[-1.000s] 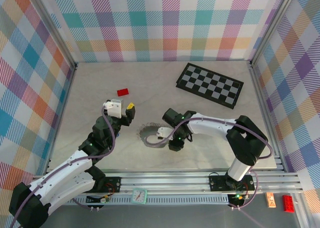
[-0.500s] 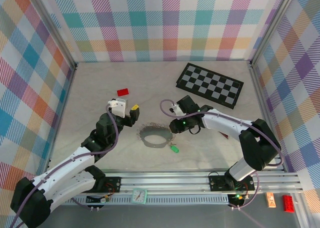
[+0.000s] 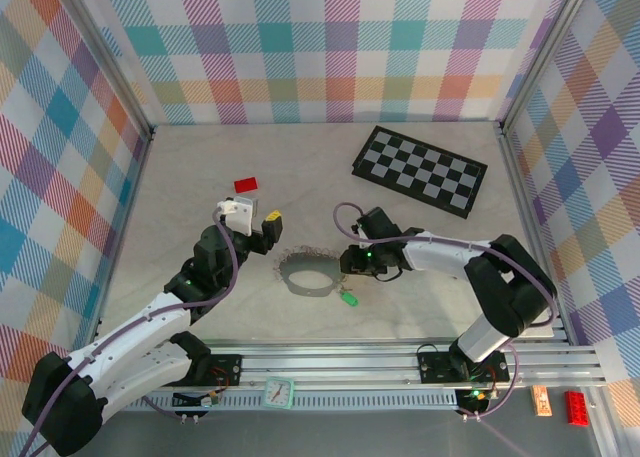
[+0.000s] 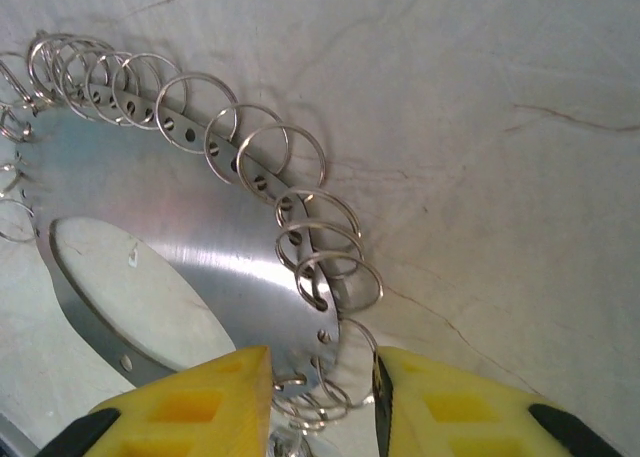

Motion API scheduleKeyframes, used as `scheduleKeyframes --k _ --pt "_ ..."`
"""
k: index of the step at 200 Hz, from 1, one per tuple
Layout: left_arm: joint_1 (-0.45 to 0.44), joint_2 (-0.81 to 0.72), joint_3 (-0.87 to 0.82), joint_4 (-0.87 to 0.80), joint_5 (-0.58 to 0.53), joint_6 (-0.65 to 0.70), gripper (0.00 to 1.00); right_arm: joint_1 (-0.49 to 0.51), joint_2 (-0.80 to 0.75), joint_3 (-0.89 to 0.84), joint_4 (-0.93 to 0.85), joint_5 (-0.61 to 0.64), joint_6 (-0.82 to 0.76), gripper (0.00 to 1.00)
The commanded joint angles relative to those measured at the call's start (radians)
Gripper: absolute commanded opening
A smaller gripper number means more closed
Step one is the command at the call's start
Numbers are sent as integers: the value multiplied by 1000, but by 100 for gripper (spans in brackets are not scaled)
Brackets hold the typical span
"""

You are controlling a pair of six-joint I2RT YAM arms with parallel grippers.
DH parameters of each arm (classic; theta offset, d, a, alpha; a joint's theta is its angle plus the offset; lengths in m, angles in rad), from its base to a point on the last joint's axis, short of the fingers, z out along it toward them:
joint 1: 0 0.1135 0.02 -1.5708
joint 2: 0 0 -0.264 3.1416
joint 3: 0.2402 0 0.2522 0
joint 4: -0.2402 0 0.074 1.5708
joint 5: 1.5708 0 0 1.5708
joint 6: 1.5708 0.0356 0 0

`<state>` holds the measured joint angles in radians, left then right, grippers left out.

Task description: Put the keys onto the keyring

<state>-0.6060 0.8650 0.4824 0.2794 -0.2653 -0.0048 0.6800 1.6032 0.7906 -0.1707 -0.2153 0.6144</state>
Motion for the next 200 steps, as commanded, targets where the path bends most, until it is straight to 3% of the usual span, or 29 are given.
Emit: scheduleKeyframes --k 1,77,200 --pt "9 -5 1 25 9 -12 72 -3 28 -5 43 -14 42 31" --pt "9 -12 -2 17 1 -6 72 -3 -21 -16 -35 65 50 36" --pt "9 -31 -1 -2 -12 1 72 -4 22 -60 106 -44 149 11"
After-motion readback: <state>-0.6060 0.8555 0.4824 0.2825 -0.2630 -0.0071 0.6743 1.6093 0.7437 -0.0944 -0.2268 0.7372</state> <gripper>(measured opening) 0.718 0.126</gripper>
